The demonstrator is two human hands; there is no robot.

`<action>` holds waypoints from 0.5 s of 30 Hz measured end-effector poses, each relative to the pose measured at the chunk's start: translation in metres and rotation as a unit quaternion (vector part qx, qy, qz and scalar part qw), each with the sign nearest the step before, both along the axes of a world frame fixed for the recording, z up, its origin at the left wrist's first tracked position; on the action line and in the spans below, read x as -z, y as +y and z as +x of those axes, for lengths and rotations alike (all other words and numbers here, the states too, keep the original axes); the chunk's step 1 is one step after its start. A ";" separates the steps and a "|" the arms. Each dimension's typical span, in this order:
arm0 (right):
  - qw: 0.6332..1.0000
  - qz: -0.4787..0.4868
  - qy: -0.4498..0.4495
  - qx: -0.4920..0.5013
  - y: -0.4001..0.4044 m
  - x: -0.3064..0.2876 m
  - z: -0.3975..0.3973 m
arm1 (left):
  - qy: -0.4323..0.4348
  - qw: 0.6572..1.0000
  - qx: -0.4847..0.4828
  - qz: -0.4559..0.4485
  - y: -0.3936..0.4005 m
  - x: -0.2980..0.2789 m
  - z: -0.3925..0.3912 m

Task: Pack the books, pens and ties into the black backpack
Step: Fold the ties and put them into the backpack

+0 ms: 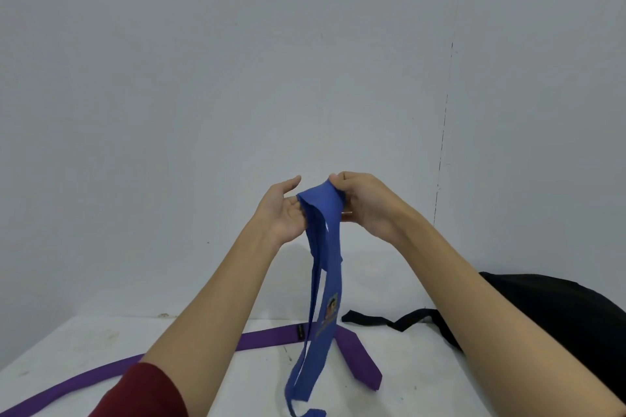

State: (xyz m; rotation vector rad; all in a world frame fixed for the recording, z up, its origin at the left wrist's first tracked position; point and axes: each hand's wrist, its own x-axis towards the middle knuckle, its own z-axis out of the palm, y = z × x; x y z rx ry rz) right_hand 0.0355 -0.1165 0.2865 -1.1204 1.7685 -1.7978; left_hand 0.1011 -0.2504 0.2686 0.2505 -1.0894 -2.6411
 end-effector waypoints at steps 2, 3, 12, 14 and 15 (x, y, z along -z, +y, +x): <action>1.000 0.004 -0.018 -0.017 0.007 0.006 -0.003 | 0.009 1.000 -0.017 0.014 0.000 -0.001 0.000; 0.999 0.013 -0.022 -0.023 0.011 0.009 -0.005 | 0.010 1.000 -0.023 0.018 0.001 -0.002 0.000; 0.971 0.218 0.089 -0.040 0.026 0.044 -0.014 | 0.007 0.999 -0.044 -0.026 0.010 -0.002 -0.001; 0.959 0.257 0.103 -0.050 0.028 0.047 -0.014 | 0.004 0.998 -0.041 -0.042 0.011 -0.003 0.000; 0.953 0.275 0.113 -0.051 0.028 0.048 -0.014 | 0.003 0.998 -0.040 -0.052 0.012 -0.003 0.000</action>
